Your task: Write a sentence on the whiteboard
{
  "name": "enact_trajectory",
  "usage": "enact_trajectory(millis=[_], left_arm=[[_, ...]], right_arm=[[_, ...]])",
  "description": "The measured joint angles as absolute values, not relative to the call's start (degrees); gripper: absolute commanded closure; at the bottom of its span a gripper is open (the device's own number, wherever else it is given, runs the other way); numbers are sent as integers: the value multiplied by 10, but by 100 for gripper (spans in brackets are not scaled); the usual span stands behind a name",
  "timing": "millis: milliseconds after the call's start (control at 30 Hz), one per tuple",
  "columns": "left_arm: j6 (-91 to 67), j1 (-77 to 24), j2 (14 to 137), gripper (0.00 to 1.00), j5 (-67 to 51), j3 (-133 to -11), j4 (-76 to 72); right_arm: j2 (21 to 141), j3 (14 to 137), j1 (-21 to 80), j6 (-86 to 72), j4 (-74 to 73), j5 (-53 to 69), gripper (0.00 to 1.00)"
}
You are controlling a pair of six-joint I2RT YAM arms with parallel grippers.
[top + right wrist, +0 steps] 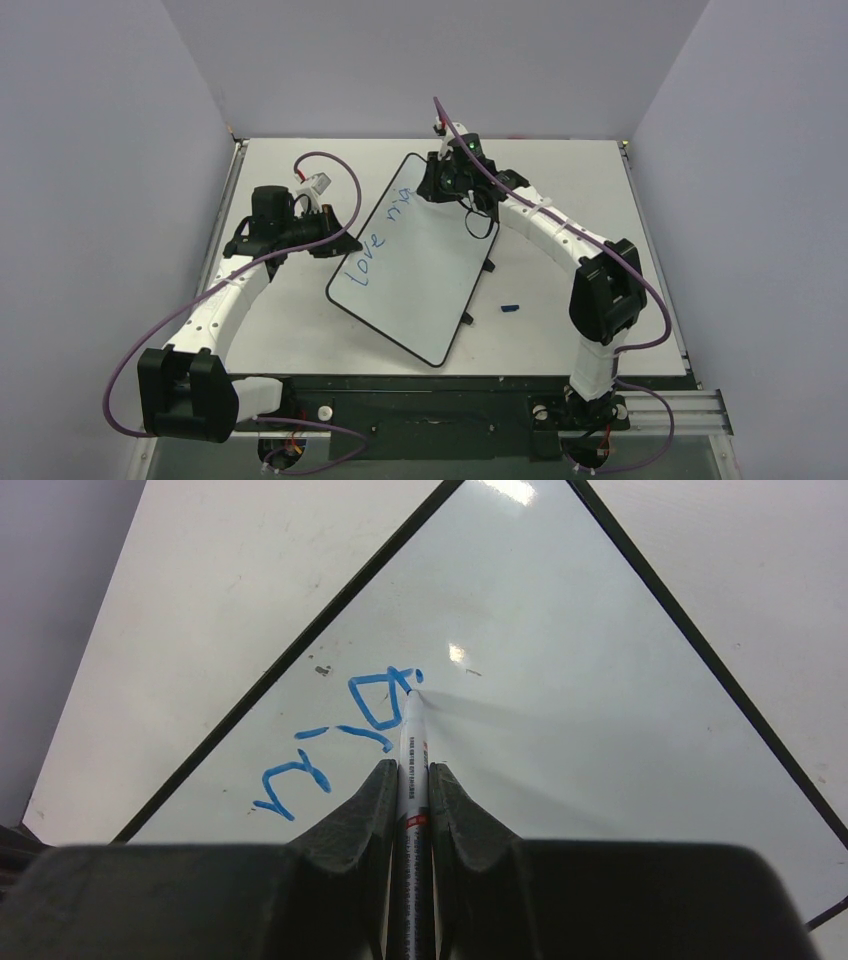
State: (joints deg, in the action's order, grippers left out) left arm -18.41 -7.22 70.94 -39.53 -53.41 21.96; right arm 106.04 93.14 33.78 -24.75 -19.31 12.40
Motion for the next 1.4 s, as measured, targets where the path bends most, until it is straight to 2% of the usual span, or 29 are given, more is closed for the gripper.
enact_trajectory(millis=[867,1400], left_arm=[[-182,-74,709,100,-399,-534,215],[-179,-76,709,100,-399,-534,212]], right_arm=[[1045,928,326,-247,-212,118,100],[1065,1015,319,-248,-212,125,100]])
